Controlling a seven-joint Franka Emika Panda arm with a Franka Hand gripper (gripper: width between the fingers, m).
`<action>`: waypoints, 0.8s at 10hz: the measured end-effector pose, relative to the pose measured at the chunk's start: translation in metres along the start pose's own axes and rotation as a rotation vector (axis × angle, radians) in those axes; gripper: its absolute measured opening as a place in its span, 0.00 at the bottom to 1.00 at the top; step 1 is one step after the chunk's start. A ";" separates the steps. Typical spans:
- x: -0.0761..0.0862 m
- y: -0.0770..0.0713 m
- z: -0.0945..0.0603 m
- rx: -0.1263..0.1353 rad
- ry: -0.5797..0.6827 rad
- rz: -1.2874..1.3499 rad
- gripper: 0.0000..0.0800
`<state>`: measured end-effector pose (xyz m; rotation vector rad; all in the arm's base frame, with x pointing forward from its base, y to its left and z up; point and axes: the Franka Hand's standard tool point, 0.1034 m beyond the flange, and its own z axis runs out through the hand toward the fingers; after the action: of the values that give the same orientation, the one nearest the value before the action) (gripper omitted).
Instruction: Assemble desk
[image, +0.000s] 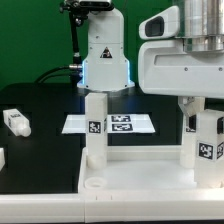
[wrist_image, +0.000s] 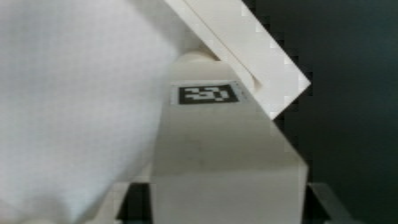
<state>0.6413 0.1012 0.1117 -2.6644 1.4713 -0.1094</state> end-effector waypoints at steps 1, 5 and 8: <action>0.006 0.004 -0.001 0.003 -0.012 0.153 0.36; 0.017 0.018 0.000 0.010 -0.093 0.685 0.36; 0.015 0.017 0.001 0.003 -0.093 0.890 0.36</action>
Offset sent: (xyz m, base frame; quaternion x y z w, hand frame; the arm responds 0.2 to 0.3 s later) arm -0.0024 0.0031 -0.0078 0.0107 -0.1510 0.4462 0.8820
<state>0.6353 0.0795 0.1091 -1.7385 2.4164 0.0810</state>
